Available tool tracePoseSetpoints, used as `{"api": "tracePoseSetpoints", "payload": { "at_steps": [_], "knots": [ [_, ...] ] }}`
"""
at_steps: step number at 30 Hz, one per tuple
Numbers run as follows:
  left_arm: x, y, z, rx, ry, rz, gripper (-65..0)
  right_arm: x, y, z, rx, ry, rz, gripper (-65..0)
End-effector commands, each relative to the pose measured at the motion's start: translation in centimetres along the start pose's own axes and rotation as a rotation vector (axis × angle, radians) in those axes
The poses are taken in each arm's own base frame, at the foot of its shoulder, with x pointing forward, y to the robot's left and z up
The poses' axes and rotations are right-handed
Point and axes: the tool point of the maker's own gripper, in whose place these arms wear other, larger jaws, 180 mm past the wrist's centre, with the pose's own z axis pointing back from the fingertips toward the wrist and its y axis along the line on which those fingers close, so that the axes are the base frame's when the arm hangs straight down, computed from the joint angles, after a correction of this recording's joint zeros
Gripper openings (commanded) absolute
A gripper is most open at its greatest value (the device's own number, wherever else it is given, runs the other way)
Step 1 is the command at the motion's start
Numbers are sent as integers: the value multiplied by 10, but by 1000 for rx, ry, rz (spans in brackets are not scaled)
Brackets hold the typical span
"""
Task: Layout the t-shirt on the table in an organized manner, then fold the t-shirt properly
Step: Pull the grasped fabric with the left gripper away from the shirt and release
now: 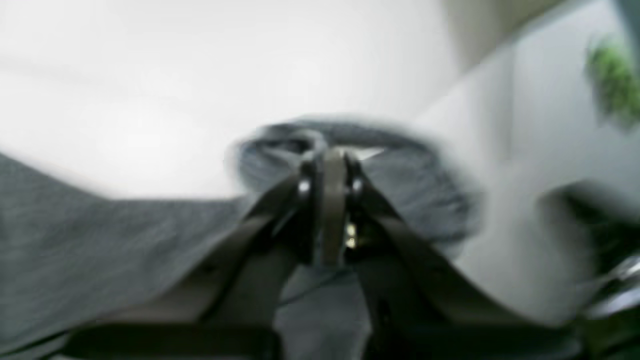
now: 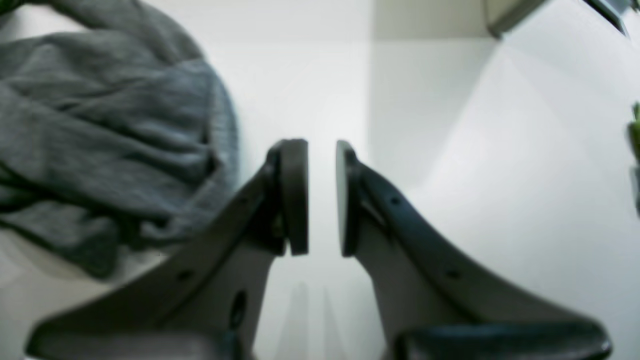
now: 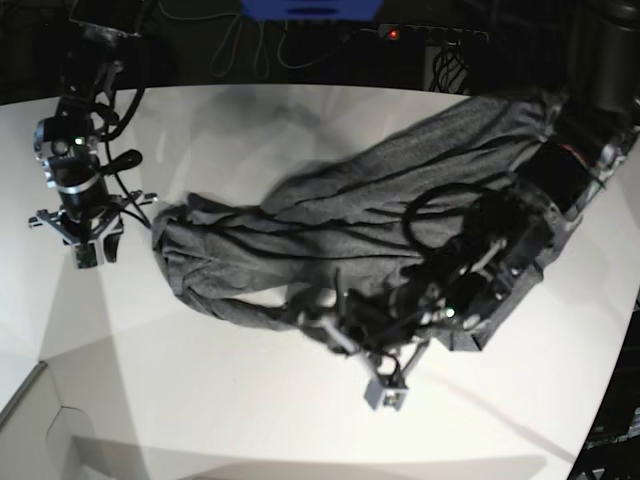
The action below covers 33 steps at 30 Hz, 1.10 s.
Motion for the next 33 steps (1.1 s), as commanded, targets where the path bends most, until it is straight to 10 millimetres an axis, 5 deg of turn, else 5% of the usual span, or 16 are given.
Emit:
{"api": "tracePoseSetpoints", "payload": {
  "at_steps": [1,7,13,20,26,33],
  "knots": [
    [14,8,7,37,-31,-53,-649,16,-7,1,-14,-56,1,-544],
    [-3,48,10,212,-6,-222,-649,19,-5,3,-12,-65,0,-545],
    [21,65,11,289,-81,-478,-649,27,0,6,-9,-87,-7,-545],
    [113,78,7,544,-314,-770,-649,37,-6,12,-27,-113,4,-545],
    [154,51,1,640,-439,-1209,-650,37,-8,21,-35,-119,26,-544],
    [139,22,-13,533,-456,-1515,-650,27,-10,24,-41,-95,24,-545]
  ]
}}
